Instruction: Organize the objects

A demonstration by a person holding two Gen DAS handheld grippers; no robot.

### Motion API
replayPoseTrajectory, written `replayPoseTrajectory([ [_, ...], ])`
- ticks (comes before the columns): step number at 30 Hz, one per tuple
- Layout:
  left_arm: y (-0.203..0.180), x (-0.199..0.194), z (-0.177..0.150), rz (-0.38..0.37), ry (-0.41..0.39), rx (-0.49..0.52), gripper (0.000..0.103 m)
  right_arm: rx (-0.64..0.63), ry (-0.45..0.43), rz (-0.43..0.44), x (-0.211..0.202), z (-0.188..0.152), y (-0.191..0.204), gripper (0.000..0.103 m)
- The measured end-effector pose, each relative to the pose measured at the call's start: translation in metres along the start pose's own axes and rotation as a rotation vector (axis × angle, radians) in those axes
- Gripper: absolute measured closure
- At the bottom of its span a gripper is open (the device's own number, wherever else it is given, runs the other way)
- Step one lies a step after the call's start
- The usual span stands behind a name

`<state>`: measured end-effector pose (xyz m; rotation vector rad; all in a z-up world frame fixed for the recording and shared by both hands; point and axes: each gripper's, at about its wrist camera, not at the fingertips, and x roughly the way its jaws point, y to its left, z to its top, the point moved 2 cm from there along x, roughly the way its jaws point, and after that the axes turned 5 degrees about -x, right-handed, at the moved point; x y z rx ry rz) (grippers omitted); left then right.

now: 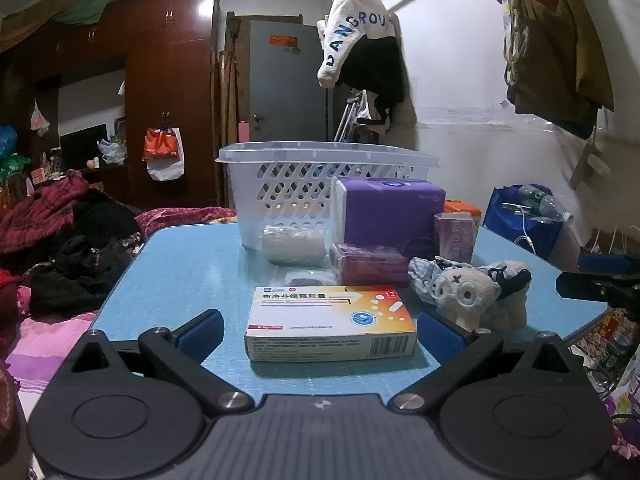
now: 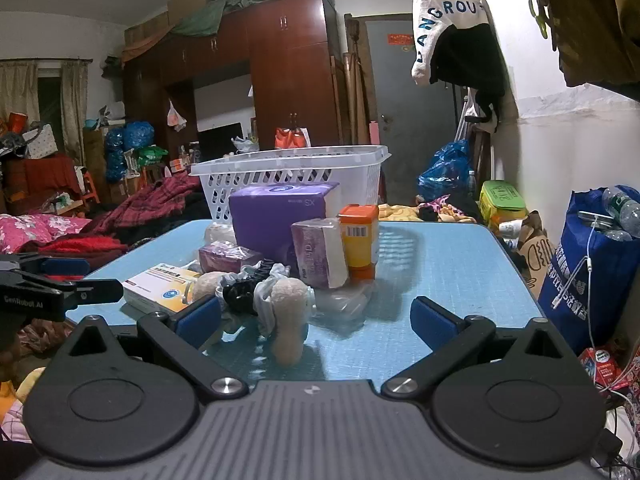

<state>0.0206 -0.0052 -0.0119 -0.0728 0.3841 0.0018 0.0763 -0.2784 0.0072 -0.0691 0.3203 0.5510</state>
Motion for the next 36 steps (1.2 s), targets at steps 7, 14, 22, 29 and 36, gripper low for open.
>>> replayPoseTrajectory([
  [7, -0.0007, -0.0007, -0.0005, -0.001, 0.0, 0.002, 0.0, -0.007, -0.004, 0.001, -0.0006, 0.0, 0.0, 0.0],
  [14, -0.0017, -0.001, -0.001, -0.007, 0.002, 0.011, 0.0, 0.004, -0.002, -0.003, 0.0001, 0.0003, -0.003, 0.0],
  [22, -0.0009, -0.0007, -0.0008, -0.007, 0.004, 0.005, 0.0, 0.006, -0.003, -0.004, -0.0001, 0.0003, -0.0032, 0.0],
  [29, -0.0011, -0.0005, -0.0013, -0.01, 0.004, 0.009, 0.0, 0.007, -0.002, -0.003, -0.0001, 0.0003, -0.0035, 0.0],
  [36, -0.0017, 0.0004, -0.001, -0.011, 0.006, 0.006, 0.0, 0.007, -0.002, -0.002, -0.0002, 0.0003, -0.0039, 0.0],
])
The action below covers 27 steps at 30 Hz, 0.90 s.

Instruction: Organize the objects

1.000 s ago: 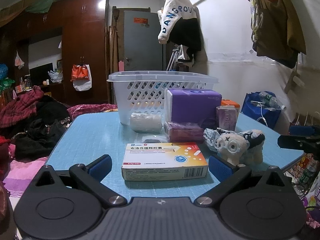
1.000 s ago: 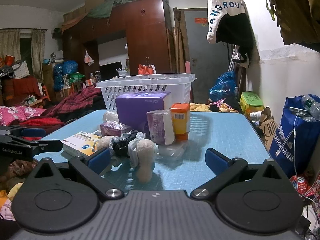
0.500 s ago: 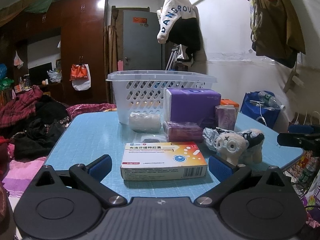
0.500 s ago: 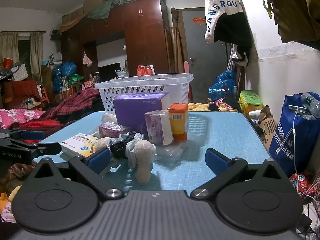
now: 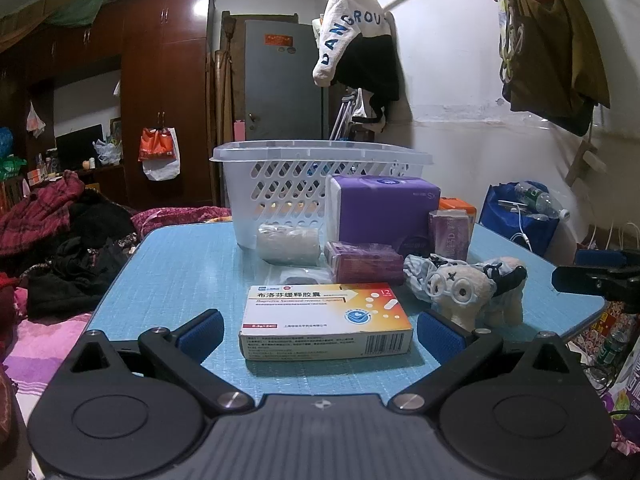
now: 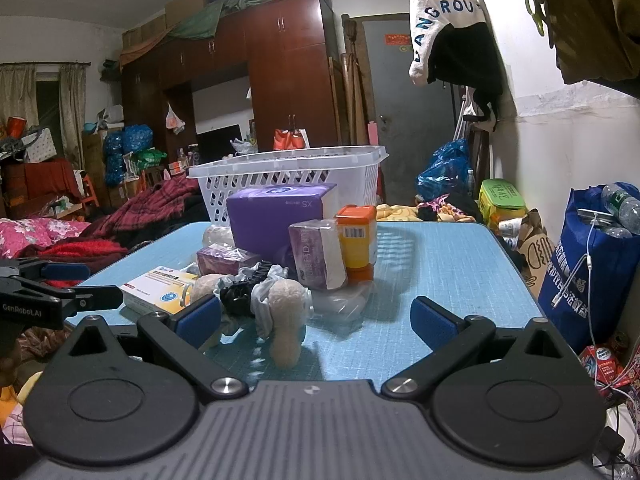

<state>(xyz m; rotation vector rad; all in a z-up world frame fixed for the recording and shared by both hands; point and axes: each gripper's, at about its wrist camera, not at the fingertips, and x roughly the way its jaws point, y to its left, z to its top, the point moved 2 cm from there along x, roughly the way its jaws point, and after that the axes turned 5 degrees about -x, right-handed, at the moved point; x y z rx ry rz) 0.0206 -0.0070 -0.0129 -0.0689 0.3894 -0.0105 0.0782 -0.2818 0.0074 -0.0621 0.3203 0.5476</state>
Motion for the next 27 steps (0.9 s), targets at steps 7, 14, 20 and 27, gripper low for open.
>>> replayPoseTrajectory([
  [7, 0.0, 0.0002, 0.0001, 0.0, 0.0, -0.001, 0.0, -0.001, 0.001, 0.001, 0.0004, -0.0002, 0.0003, 0.0],
  [14, -0.0001, -0.0004, 0.0004, -0.001, 0.001, 0.002, 0.0, -0.001, 0.002, 0.001, 0.0005, -0.0002, 0.0004, 0.0],
  [20, 0.0004, -0.0003, 0.0002, -0.001, 0.001, -0.002, 0.0, 0.0, 0.002, 0.001, 0.0006, -0.0002, 0.0003, 0.0],
  [27, 0.0007, 0.0002, -0.0002, -0.003, 0.002, 0.0, 0.0, 0.016, 0.006, 0.007, 0.0014, -0.0015, 0.0001, 0.0],
])
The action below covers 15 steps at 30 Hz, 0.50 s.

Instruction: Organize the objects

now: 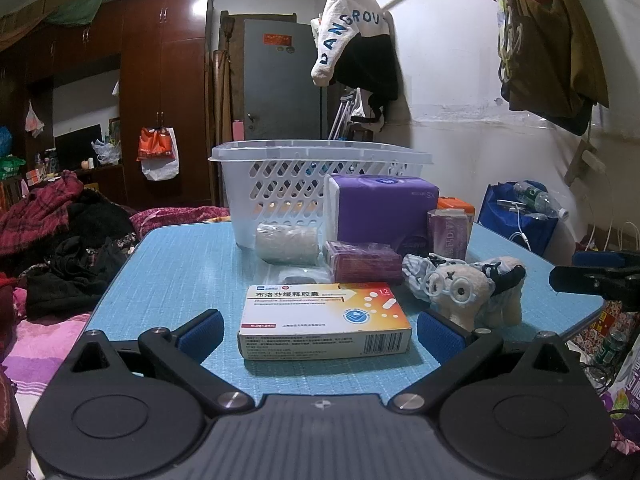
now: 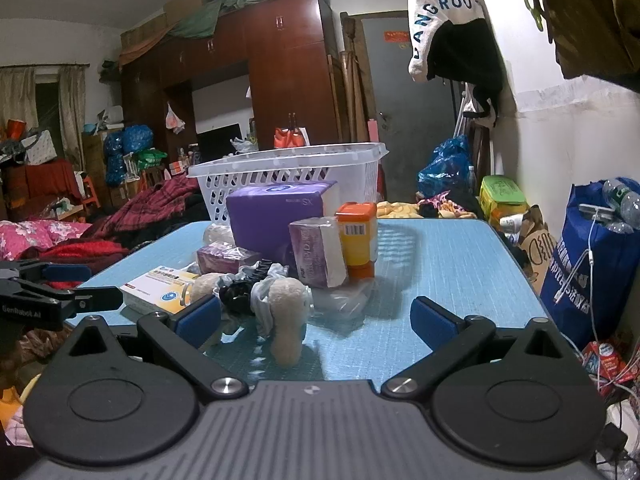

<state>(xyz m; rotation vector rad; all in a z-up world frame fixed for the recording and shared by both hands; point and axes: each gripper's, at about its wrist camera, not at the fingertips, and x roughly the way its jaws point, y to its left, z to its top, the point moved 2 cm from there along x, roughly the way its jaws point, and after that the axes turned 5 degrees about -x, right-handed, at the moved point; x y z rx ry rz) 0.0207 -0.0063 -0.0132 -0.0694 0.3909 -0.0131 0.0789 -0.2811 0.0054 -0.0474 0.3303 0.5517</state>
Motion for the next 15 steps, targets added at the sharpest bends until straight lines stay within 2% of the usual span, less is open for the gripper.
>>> replayPoseTrajectory([
  [6, 0.002, 0.001, 0.0, -0.006, 0.001, -0.013, 0.0, 0.015, 0.003, 0.007, 0.001, -0.001, -0.002, 0.0],
  [9, 0.001, -0.003, 0.001, 0.009, -0.036, -0.014, 0.0, 0.01, -0.015, 0.019, 0.0, 0.0, -0.003, 0.0],
  [11, 0.0, -0.009, 0.003, 0.013, -0.086, -0.013, 0.0, 0.007, -0.054, 0.022, -0.002, 0.0, -0.002, 0.0],
  [15, -0.004, -0.013, 0.006, -0.013, -0.152, 0.008, 0.0, 0.001, -0.182, -0.033, -0.009, -0.002, -0.004, 0.0],
])
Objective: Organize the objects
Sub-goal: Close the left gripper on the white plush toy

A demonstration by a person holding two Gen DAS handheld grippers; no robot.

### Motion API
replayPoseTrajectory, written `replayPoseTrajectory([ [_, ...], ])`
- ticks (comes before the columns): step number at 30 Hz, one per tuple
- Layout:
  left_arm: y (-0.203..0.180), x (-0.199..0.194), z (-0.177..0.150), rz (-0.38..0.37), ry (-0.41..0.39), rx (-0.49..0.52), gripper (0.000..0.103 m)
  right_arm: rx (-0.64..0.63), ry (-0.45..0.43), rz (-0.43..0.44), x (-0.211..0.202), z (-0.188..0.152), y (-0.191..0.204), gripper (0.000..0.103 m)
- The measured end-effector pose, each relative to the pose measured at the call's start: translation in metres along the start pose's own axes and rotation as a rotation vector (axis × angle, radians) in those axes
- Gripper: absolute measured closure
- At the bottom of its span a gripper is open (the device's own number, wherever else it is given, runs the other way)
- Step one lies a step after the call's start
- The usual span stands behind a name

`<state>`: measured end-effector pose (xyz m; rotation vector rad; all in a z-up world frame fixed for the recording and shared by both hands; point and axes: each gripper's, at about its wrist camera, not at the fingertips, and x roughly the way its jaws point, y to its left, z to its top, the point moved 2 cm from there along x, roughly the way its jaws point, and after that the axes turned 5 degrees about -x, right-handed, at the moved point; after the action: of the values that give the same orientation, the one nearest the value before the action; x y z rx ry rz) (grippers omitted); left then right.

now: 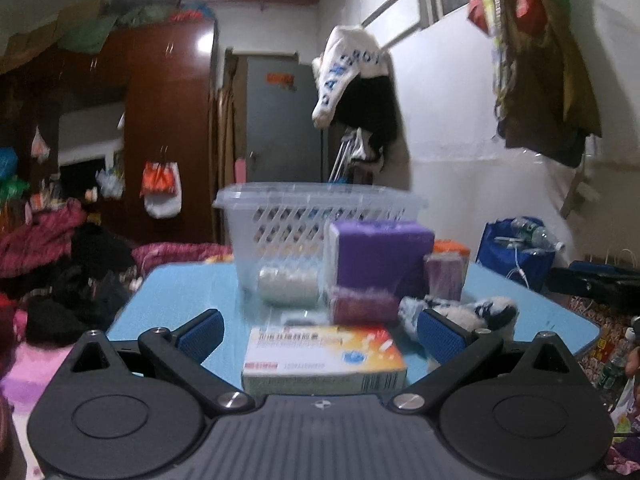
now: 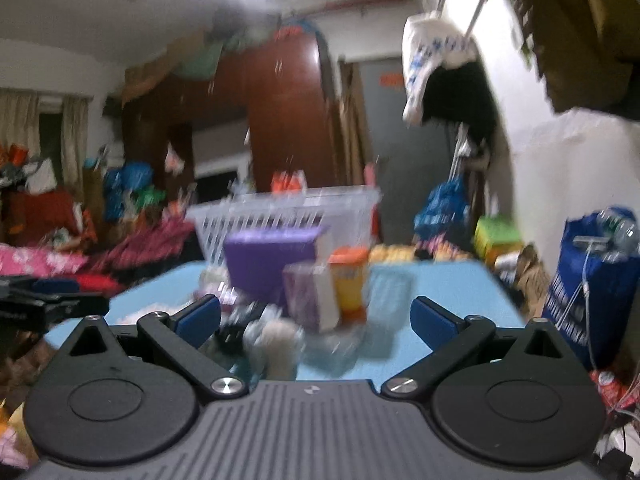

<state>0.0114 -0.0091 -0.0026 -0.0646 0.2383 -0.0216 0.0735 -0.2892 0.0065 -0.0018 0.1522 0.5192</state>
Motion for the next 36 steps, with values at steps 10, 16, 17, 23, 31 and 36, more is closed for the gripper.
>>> replayPoseTrajectory([
  [10, -0.044, 0.005, -0.017, -0.143, 0.002, 0.11, 0.0, 0.007, 0.04, 0.074, 0.005, -0.008, -0.011, 0.0],
  [16, -0.065, 0.014, -0.033, -0.153, 0.038, 0.182, 0.009, -0.064, 0.072, 0.102, 0.01, -0.022, -0.001, 0.002],
  [17, -0.067, 0.015, -0.035, -0.159, 0.047, 0.182, 0.011, -0.061, 0.077, 0.112, 0.011, -0.025, -0.001, 0.006],
  [23, -0.072, 0.026, -0.043, -0.184, 0.098, 0.183, 0.031, -0.044, 0.117, 0.166, 0.016, -0.035, -0.002, 0.028],
  [31, -0.076, 0.047, -0.049, -0.191, 0.172, 0.168, 0.054, -0.037, 0.146, 0.186, 0.02, -0.039, 0.001, 0.044],
  [36, -0.078, 0.049, -0.049, -0.197, 0.172, 0.168, 0.07, -0.035, 0.148, 0.204, 0.02, -0.04, 0.004, 0.055],
])
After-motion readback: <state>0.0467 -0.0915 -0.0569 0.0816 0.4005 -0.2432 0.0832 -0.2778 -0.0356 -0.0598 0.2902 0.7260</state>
